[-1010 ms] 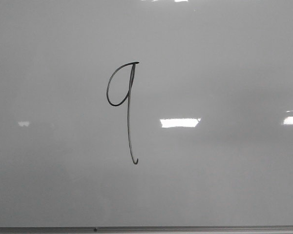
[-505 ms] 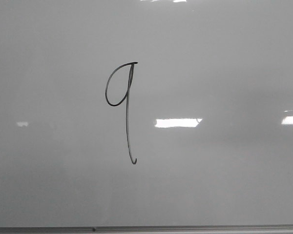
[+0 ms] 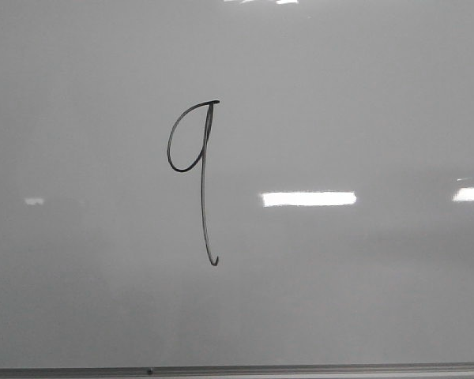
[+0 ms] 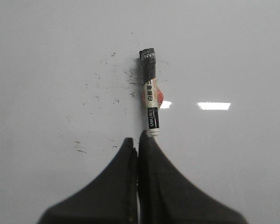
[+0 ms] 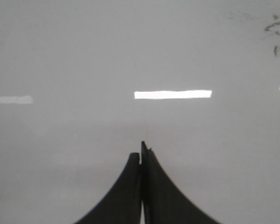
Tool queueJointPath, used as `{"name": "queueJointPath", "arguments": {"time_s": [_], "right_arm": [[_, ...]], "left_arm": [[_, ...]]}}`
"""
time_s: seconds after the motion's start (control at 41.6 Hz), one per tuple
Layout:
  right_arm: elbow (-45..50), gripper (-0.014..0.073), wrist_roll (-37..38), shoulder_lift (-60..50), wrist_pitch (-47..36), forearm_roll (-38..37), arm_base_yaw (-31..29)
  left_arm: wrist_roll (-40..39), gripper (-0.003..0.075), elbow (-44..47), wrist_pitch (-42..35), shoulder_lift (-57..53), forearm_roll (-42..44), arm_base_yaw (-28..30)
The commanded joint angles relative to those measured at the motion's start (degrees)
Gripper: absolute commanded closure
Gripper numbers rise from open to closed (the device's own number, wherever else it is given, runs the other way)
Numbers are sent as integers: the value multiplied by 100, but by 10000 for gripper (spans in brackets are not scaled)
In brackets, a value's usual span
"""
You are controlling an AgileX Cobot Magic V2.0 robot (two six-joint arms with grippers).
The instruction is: Write number 9 on whiteboard
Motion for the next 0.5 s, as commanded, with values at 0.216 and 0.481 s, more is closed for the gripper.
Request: {"name": "queueJointPath", "arguments": {"time_s": [0.216, 0.481], "right_arm": [[246, 664, 78, -494, 25, -318, -145], [246, 664, 78, -494, 70, -318, -145]], "left_arm": [[-2, 739, 15, -510, -98, 7, 1], [-2, 739, 15, -510, -98, 7, 1]]}}
